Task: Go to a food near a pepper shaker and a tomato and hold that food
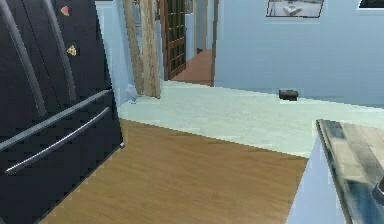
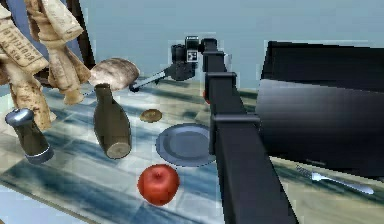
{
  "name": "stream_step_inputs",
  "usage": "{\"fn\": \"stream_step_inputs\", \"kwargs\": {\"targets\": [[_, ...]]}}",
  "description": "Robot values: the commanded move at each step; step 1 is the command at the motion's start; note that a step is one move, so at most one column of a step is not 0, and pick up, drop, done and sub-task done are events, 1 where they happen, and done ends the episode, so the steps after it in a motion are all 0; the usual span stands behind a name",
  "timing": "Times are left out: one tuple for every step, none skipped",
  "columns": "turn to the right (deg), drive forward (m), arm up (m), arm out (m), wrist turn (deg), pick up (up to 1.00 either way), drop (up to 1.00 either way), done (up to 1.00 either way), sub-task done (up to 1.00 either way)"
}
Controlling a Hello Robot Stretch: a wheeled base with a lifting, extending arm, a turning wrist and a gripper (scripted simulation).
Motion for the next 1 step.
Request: {"fn": "stream_step_inputs", "kwargs": {"targets": [[0.0,0.00,-0.14,0.00,0.0,0.00,0.00,0.00,0.00]]}}
